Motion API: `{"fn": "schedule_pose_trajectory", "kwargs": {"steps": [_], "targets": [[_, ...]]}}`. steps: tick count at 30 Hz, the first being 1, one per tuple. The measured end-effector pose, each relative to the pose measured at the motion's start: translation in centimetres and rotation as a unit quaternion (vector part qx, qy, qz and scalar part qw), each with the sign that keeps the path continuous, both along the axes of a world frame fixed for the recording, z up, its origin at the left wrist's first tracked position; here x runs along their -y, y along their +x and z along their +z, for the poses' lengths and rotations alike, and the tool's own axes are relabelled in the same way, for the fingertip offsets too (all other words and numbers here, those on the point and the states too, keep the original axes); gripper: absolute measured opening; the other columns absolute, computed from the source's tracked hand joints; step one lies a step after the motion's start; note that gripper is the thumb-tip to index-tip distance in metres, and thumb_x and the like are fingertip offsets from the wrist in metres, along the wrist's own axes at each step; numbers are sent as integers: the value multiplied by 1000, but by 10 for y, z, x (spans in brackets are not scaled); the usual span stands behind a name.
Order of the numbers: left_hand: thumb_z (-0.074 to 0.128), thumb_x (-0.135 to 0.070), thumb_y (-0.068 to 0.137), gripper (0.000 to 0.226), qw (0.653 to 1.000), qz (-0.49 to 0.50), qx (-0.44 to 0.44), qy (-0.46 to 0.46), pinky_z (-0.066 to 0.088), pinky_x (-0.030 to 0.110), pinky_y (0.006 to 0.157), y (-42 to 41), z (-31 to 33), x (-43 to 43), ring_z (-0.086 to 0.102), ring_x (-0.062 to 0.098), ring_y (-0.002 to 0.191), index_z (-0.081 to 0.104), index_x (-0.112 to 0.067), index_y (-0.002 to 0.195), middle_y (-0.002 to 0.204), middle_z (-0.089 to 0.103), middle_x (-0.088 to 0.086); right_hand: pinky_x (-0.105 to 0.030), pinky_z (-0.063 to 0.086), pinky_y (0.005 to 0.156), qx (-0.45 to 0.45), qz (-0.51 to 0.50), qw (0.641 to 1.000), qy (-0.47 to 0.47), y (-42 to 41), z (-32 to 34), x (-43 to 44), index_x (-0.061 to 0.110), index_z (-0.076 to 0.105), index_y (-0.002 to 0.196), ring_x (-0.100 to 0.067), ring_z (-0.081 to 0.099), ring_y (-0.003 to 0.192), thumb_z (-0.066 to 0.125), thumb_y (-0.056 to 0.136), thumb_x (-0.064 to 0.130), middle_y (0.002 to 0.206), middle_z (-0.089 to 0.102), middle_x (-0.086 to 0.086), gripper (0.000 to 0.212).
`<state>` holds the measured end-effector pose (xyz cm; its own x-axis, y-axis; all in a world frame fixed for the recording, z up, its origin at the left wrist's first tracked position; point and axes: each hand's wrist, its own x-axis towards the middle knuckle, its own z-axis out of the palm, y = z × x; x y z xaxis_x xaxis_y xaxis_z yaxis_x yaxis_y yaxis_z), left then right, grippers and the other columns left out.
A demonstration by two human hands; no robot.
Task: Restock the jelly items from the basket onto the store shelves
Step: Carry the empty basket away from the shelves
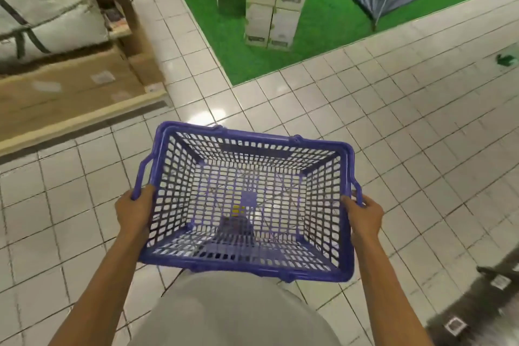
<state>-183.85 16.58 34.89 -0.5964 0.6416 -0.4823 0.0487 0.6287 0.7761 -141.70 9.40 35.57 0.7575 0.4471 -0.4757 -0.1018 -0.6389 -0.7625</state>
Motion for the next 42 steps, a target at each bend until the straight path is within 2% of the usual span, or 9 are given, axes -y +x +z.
{"fn": "schedule_pose_trajectory", "kwargs": {"steps": [9,14,20,24,30,34,36,38,42], "targets": [[65,-28,82,21,999,41,17,-9,53,33,64,17,14,-185,63,26,67,60,-9,88,76,65,10,-38,60,68,20,36,999,11,18,28,-221,30,64,81,-25,73,70,76,80,22,82,75,-6,14],[63,-27,82,18,996,87,28,-1,47,28,57,29,7,-282,57,21,59,56,-14,72,68,62,7,-26,54,53,14,56,998,9,30,23,-343,25,66,88,-20,73,63,76,78,23,76,74,-2,14],[60,-30,85,30,990,139,15,-13,48,31,58,45,0,-404,62,28,67,62,-1,94,80,66,14,-27,54,55,5,109,994,11,48,17,-511,18,68,92,-25,73,68,77,77,17,80,74,-7,17],[61,-30,84,32,984,177,9,-9,49,35,64,49,5,-477,62,29,69,63,-1,95,82,67,15,-21,48,48,11,163,986,17,52,21,-623,14,68,90,-15,67,56,77,77,14,72,71,-1,16],[60,-22,86,17,973,231,28,9,50,48,72,41,3,-570,55,25,76,59,-4,83,82,61,19,-36,50,67,28,213,976,34,31,21,-778,4,70,92,-22,59,67,76,77,10,77,67,-12,17],[63,-22,85,17,962,270,45,-4,51,44,73,21,-12,-639,59,27,78,60,-6,85,85,64,19,-39,47,65,37,242,969,35,3,5,-868,9,70,82,-21,54,67,74,76,9,73,64,-11,7],[66,-23,84,23,958,285,38,-17,53,47,77,9,-23,-679,62,27,80,64,-1,91,88,66,20,-40,50,66,40,242,969,29,-13,-6,-913,9,71,89,-20,57,67,76,76,11,76,66,-10,14],[65,-22,85,29,954,295,35,-23,52,45,76,-5,-35,-719,60,26,79,65,5,96,86,65,19,-33,52,63,21,232,972,18,-27,-19,-956,9,70,96,-17,60,62,77,77,10,78,68,-8,20],[64,-25,86,19,952,301,10,-59,50,42,73,-27,-60,-789,61,27,76,63,-6,84,80,65,15,-14,47,40,-32,209,977,2,-55,-48,-1035,9,68,93,1,57,39,76,77,-1,63,66,0,20]]}}
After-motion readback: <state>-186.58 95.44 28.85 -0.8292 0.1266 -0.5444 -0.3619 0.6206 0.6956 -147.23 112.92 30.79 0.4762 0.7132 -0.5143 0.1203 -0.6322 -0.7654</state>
